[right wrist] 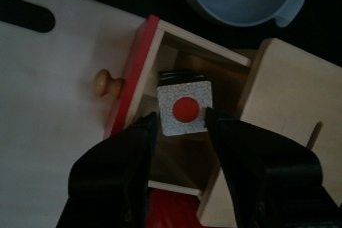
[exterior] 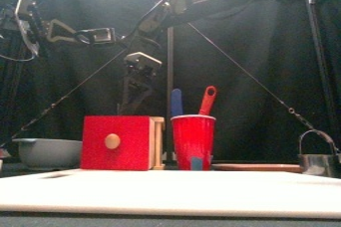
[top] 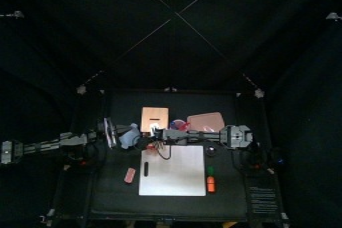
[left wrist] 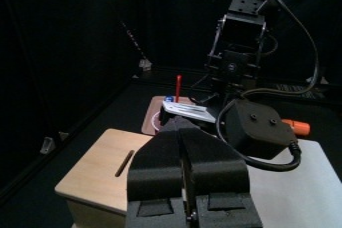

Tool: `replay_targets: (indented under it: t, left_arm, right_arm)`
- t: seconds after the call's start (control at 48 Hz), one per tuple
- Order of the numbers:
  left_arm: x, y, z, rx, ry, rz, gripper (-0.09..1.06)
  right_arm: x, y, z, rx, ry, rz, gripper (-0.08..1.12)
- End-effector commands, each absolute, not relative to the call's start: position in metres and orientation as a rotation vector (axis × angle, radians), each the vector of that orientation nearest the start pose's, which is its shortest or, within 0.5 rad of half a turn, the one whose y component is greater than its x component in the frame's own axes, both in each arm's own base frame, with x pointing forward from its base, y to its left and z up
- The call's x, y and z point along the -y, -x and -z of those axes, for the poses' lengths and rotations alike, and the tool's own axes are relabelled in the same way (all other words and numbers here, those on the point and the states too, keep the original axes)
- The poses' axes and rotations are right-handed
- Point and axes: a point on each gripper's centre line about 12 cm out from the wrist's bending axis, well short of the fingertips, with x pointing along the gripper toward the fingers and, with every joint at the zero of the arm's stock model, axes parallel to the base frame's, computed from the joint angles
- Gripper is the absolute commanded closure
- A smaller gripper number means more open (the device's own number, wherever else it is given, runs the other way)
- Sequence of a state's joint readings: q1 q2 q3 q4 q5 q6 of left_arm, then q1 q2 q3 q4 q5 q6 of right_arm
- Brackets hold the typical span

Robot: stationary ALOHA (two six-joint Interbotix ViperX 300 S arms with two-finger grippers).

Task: Place sushi on board then cut the sushi with the knife then place the pieces on the plate
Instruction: Pick knife at handle with right hand

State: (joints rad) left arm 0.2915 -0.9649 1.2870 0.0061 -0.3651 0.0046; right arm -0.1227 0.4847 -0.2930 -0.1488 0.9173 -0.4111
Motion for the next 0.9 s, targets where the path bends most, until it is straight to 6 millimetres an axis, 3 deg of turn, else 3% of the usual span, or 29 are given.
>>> replay_targets:
  t: [0.021,0.25,0.667,0.896]
  left_arm:
    - [-0.056,-0.183,-0.262,0.055,-0.016,-0.295,0.93]
    - [-0.056,-0.182,-0.261,0.055,-0.007,-0.301,0.93]
    - [-0.057,-0.182,-0.261,0.055,-0.004,-0.302,0.93]
    - [-0.057,-0.182,-0.261,0.055,-0.004,-0.305,0.93]
  right_arm:
    - [0.079,-0.536,-0.230,-1.081,0.438,-0.053,0.23]
    - [0.079,-0.537,-0.231,-1.088,0.435,-0.053,0.10]
    - [0.085,-0.538,-0.224,-1.109,0.456,-0.052,0.11]
    - [0.084,-0.537,-0.219,-1.125,0.454,-0.056,0.20]
